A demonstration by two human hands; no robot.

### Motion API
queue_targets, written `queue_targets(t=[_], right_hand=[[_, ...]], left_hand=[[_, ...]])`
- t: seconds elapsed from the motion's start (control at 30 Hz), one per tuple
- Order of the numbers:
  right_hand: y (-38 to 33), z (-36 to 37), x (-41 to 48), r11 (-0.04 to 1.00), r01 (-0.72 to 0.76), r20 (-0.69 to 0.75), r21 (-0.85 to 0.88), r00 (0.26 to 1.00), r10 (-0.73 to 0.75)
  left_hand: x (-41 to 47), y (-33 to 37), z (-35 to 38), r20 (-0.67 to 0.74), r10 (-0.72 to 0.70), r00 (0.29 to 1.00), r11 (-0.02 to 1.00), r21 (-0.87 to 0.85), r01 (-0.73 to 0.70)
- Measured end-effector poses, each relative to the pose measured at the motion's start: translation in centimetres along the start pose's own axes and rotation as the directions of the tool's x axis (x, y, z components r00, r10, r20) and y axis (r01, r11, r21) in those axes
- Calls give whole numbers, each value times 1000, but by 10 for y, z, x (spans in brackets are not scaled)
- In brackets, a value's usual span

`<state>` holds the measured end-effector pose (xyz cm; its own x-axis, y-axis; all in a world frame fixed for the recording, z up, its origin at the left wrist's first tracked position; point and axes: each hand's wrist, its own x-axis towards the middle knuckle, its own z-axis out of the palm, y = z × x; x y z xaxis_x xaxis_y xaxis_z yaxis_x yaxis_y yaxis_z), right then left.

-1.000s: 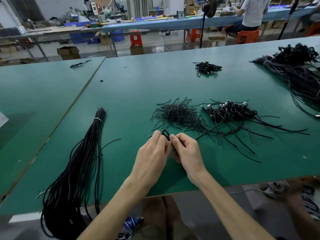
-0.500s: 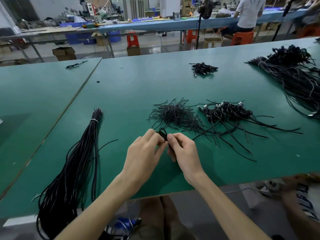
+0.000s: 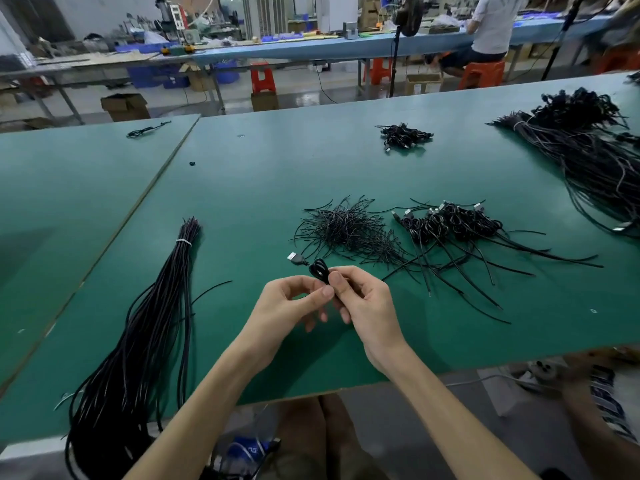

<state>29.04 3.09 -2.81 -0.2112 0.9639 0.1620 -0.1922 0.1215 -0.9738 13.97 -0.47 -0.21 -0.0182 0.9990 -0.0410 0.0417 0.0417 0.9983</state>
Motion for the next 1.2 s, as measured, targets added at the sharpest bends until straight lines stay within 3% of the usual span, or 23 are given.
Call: queue_targets(t=[0.17,0.3,0.37,0.47,0.53,0.6,0.7,0.77,0.83,1.03,1.2], right_hand=[[-1,2,0,999,-24,21,-26,999,25],[-2,1,0,998,-36,34,-48,999,38],[-4,2,-1,997,-37,45,-67,998,40],[-4,3,-1,995,-35,62,-93,997,41],[-5,3,-2,997,-35,84,-75,996,41],[-5,2,-1,998,-50,94,-26,994,52],[-5,0,-1,990,-110,78,87,992,103],[-5,0,0,984,-127,79,126,990,118],[-6,1,0,982,-130,86,135,989,119],[-7,1,0,980,-153,121,124,983,138],[-8,2,1,984,-160,149,78,978,147]], left_hand=[[-1,-3,-1,-170,57,984,998,21,-54],[-3,-4,1,-218,200,955,971,172,-164],[-2,-6,-1,-223,319,921,907,352,-230],[-3,-7,-2,-157,518,841,708,630,-319],[-5,-11,3,-218,513,830,753,580,-313],[-5,-12,8,-289,338,896,916,321,-242],[-5,-10,10,-221,89,971,996,-4,-92],[-4,-9,7,-127,71,989,994,-74,-81],[-3,-8,5,-64,107,992,991,-69,-111],[5,-8,9,-189,245,951,967,115,-226],[10,-12,14,-253,260,932,960,171,-222]])
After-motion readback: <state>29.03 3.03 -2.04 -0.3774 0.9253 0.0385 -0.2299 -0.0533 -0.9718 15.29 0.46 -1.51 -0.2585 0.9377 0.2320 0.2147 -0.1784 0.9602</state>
